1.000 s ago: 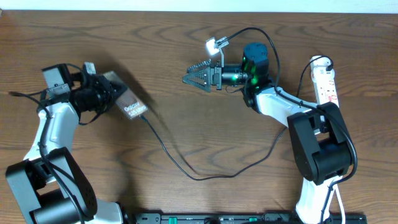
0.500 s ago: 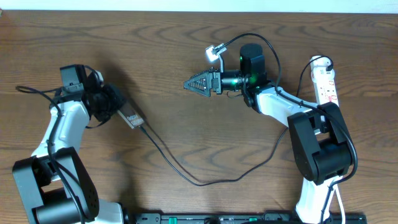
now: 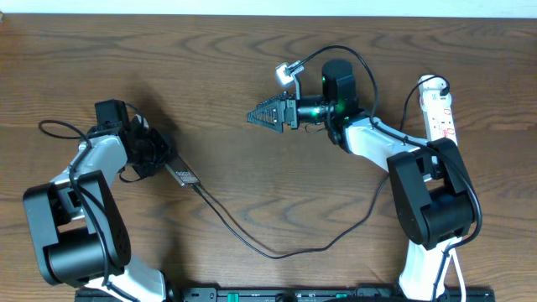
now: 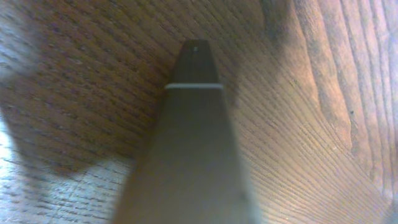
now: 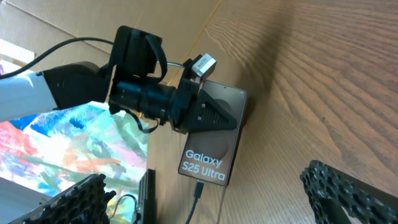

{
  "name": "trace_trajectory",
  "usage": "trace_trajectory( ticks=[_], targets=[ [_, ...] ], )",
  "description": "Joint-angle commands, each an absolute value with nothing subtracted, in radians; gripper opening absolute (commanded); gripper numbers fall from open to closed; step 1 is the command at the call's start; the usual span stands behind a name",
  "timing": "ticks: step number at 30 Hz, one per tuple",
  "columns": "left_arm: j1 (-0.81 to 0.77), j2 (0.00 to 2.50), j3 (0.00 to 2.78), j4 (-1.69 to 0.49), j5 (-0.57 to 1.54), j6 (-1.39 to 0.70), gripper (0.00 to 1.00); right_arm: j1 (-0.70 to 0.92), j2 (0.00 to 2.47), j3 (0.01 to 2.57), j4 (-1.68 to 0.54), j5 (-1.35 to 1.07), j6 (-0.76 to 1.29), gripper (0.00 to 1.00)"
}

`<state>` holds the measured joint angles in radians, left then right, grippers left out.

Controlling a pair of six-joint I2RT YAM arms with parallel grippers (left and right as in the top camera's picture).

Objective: Plug charger to phone and switch on socket
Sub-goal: 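Lower the cabled phone onto the table with the left gripper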

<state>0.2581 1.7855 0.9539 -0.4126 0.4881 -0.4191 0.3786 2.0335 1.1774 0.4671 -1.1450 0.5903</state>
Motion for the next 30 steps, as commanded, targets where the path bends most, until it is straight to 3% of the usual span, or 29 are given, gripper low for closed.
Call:
trace_trajectory(
  ticks=[1,19,21,30],
  targets=[
    [0.256,1.796,0.950,-0.408,0.504,-0.412,0.07,0.386,2.016,1.190,0.466,-1.142,0.566,0.99],
    [0.256,1.796,0.950,-0.429,0.504,-0.412,0.08,0.388,2.016,1.190,0.449,-1.132,0.552,0.99],
    [0.256,1.796,0.950,-0.435,0.504,-0.412,0.14,0.388,2.016,1.190,0.443,-1.132,0.552,0.99],
    [0.256,1.796,0.950,-0.471,0.504,-0.412,0.16,0.388,2.016,1.190,0.433,-1.132,0.543,0.99]
  ],
)
